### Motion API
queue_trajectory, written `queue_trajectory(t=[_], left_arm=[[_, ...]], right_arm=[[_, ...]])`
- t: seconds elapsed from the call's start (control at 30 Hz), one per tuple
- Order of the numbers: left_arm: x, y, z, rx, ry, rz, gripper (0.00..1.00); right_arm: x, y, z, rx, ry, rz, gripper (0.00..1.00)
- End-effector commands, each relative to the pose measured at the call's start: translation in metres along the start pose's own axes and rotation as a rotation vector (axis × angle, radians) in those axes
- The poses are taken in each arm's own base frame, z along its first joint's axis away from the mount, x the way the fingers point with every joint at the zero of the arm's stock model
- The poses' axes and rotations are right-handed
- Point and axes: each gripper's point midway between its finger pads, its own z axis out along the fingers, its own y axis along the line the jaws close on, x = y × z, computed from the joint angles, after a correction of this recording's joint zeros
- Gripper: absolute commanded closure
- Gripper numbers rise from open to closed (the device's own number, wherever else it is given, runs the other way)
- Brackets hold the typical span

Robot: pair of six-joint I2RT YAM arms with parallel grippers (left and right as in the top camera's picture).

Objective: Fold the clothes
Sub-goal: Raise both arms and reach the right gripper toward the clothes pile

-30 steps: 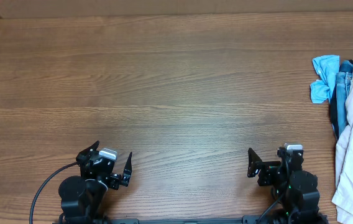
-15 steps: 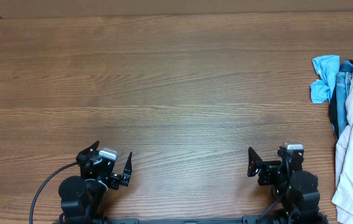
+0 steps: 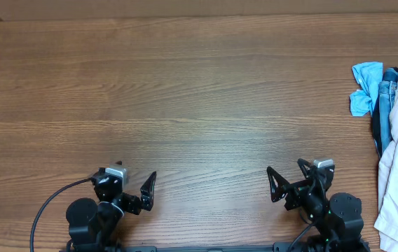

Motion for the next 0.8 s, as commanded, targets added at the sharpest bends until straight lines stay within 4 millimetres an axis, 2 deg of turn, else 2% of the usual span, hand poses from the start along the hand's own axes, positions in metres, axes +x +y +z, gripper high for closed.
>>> queue_trajectory(t=[0.0,0.1,0.23,0.33,0.43,0.5,0.6,0.67,0.77], left_arm=[[-0.035,-0.012,-0.014,0.037,-0.084,-0.134,0.00],[-0.089,-0.003,-0.044,-0.097,-0.222,-0.094,0.00],[-0.119,-0.004,-0.060,-0.147,-0.209,-0.068,0.00],[-0.125,0.002,-0.054,-0.182,-0.065,-0.115,0.00],[-0.144,0.004,-0.046,-0.193,0.033,-0.126,0.00],[-0.161,0.005,-0.042,-0.197,0.082,-0.131,0.00],[-0.192,0.000,-0.032,-0.163,0.151,-0.158,0.00],[-0.198,-0.006,-0.024,-0.113,0.203,-0.183,0.00],[-0.193,-0.026,-0.011,0.032,0.283,-0.232,0.00]], right_arm=[[-0.006,0.017,-0.003,-0.087,-0.008,0.104,0.00],[-0.025,0.026,-0.014,-0.105,-0.040,0.092,0.00],[-0.048,0.033,-0.023,-0.099,-0.053,0.091,0.00],[-0.062,0.024,-0.025,0.001,-0.001,0.115,0.00],[-0.076,0.018,-0.025,0.092,0.100,0.143,0.00],[-0.086,0.021,-0.023,0.111,0.158,0.156,0.00],[-0.116,0.037,-0.014,0.083,0.248,0.181,0.00],[-0.118,0.052,-0.006,0.015,0.333,0.208,0.00],[-0.122,0.044,0.010,0.064,0.409,0.279,0.00]])
